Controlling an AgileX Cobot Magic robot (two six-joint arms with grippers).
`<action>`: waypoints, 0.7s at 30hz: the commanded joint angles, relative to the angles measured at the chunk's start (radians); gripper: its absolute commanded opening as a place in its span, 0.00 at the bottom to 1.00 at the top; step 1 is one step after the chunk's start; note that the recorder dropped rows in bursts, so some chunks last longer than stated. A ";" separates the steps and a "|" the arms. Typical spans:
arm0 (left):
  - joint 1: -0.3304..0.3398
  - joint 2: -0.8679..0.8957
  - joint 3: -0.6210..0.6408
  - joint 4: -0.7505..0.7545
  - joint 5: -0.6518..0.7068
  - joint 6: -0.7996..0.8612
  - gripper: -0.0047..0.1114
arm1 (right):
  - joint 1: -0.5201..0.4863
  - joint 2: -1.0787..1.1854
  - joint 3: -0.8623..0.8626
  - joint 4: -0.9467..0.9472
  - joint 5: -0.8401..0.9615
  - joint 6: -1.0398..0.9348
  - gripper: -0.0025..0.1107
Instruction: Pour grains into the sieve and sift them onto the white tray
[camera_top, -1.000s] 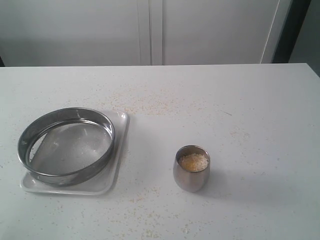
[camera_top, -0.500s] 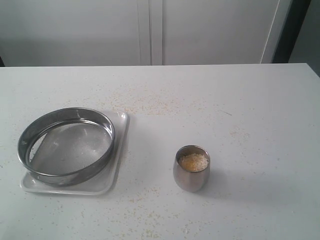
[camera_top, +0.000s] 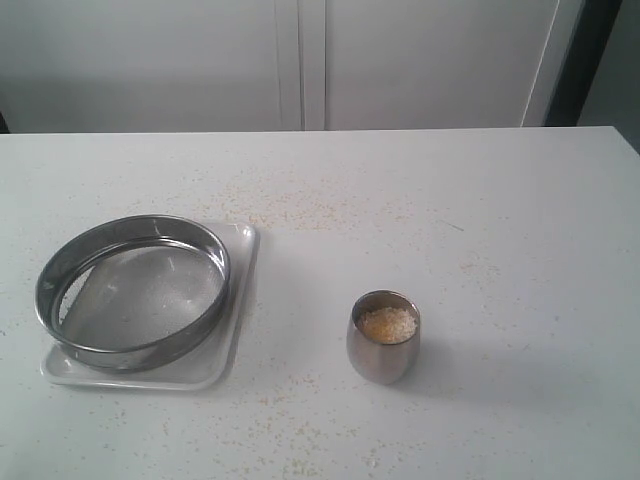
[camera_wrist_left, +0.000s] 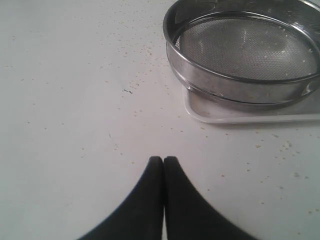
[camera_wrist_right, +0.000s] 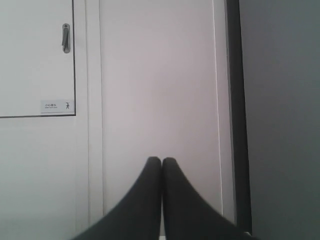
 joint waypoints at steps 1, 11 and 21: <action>0.001 -0.005 0.006 -0.009 0.012 -0.002 0.04 | 0.003 -0.004 0.004 -0.003 -0.017 -0.044 0.02; 0.001 -0.005 0.006 -0.009 0.012 -0.002 0.04 | 0.003 0.149 0.003 -0.010 -0.157 -0.044 0.02; 0.001 -0.005 0.006 -0.009 0.012 -0.002 0.04 | 0.003 0.567 -0.001 -0.084 -0.415 -0.042 0.02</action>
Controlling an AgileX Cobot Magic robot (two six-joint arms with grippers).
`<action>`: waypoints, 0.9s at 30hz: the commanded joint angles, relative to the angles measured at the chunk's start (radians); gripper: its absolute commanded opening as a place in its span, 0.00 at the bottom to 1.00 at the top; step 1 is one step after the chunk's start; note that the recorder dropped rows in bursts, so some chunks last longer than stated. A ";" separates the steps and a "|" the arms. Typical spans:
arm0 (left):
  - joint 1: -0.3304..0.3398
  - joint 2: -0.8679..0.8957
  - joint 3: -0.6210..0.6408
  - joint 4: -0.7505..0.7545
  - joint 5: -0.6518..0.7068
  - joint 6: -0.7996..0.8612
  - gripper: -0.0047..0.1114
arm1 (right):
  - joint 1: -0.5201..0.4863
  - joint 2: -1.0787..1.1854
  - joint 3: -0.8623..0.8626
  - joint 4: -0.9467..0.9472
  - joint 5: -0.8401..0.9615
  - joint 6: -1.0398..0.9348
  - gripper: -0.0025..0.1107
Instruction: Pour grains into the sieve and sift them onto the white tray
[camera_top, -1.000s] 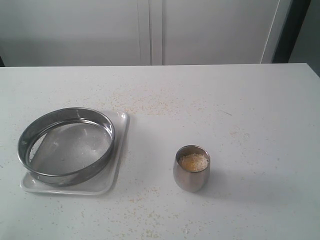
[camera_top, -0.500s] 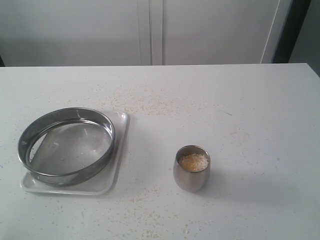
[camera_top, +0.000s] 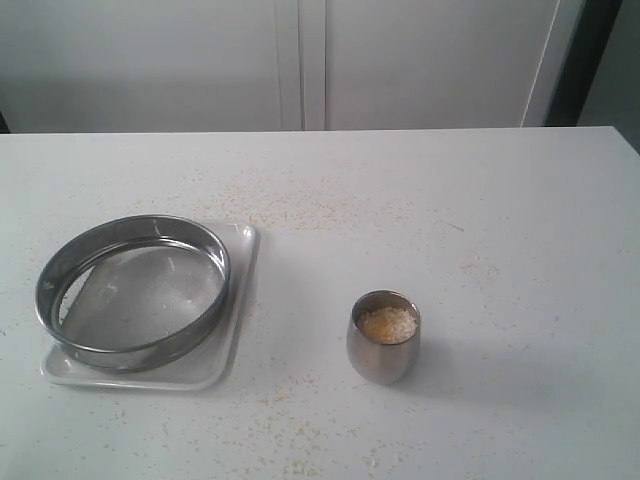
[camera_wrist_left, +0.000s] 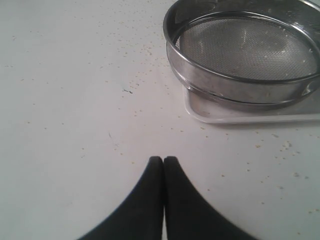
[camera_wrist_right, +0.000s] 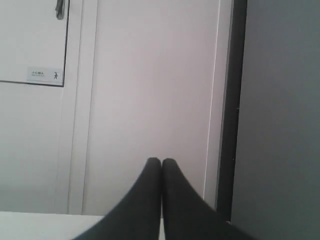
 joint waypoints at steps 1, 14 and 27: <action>0.001 -0.005 0.006 -0.009 0.012 -0.002 0.04 | 0.003 0.190 -0.001 -0.018 -0.092 -0.008 0.02; 0.001 -0.005 0.006 -0.009 0.013 -0.002 0.04 | 0.003 0.872 -0.048 -0.145 -0.363 -0.008 0.02; 0.001 -0.005 0.006 -0.009 0.013 -0.002 0.04 | 0.003 1.383 -0.183 -0.463 -0.539 -0.005 0.02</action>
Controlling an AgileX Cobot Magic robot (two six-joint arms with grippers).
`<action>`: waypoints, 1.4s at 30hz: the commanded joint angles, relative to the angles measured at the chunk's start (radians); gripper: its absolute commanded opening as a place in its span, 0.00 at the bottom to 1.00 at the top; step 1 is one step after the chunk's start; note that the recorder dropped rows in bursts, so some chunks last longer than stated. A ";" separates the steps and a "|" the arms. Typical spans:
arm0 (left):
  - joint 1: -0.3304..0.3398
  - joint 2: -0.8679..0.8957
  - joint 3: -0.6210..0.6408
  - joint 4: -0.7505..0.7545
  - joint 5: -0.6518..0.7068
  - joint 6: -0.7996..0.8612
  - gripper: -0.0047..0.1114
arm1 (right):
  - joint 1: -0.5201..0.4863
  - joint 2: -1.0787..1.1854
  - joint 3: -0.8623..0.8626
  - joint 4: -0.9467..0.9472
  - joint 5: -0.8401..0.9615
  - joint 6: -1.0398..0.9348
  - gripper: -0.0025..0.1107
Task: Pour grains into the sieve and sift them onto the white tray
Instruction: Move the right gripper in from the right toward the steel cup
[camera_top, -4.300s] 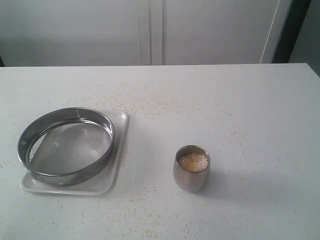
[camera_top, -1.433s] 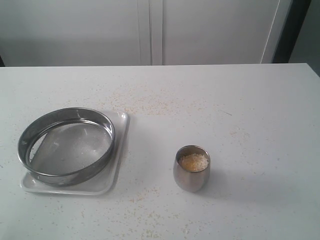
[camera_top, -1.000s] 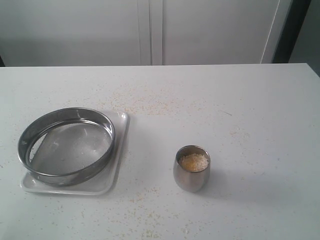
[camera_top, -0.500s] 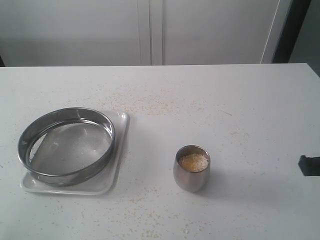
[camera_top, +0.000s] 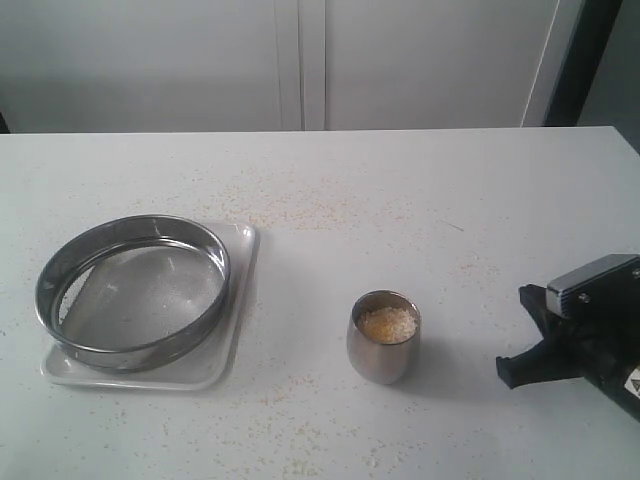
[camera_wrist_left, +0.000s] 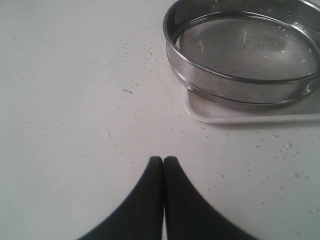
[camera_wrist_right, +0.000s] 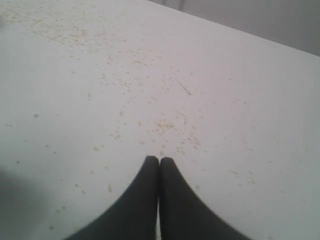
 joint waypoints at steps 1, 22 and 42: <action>0.001 -0.005 0.006 -0.009 0.013 -0.002 0.04 | 0.003 0.042 -0.015 -0.141 -0.027 -0.005 0.02; 0.001 -0.005 0.006 -0.009 0.013 -0.002 0.04 | 0.003 0.048 -0.016 -0.424 -0.027 0.221 0.83; 0.001 -0.005 0.006 -0.009 0.013 -0.002 0.04 | 0.003 0.178 -0.099 -0.585 -0.046 0.223 0.83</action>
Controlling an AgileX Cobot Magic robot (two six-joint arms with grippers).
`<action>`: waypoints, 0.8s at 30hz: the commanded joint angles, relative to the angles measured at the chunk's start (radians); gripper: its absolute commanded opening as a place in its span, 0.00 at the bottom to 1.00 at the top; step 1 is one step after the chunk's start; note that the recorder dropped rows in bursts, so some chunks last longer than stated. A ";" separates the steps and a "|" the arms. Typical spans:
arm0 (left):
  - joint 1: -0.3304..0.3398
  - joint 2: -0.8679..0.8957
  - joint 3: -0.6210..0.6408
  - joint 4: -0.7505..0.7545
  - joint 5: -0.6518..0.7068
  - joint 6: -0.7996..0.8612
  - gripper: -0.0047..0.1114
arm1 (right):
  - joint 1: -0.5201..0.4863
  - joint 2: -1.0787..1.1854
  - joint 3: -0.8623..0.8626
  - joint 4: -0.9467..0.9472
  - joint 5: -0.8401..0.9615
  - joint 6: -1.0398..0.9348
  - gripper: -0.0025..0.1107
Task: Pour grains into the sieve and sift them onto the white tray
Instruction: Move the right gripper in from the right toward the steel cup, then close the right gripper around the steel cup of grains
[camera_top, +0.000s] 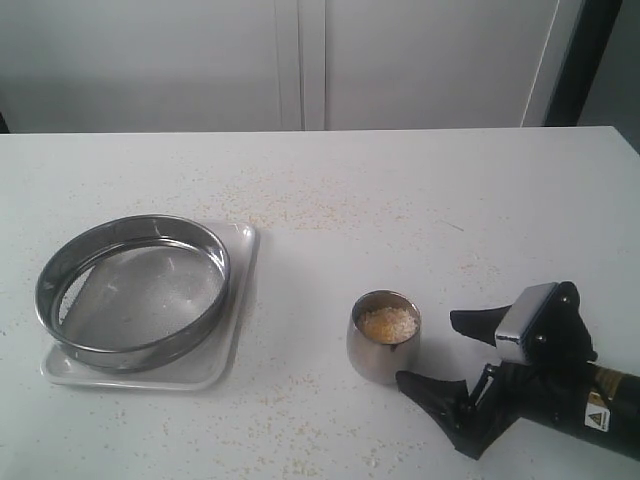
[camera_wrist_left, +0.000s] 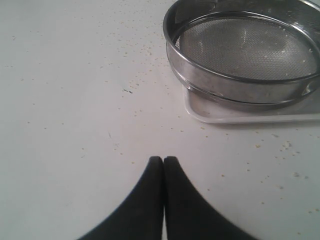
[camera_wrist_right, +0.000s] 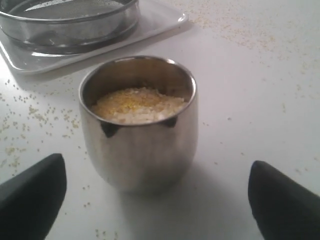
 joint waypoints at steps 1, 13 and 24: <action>0.001 -0.005 0.006 -0.009 0.013 -0.002 0.04 | -0.001 0.062 -0.032 -0.024 -0.015 0.006 0.83; 0.001 -0.005 0.006 -0.009 0.013 -0.002 0.04 | 0.089 0.116 -0.129 -0.072 -0.015 0.006 0.83; 0.001 -0.005 0.006 -0.009 0.013 -0.002 0.04 | 0.163 0.116 -0.221 -0.053 -0.015 0.013 0.83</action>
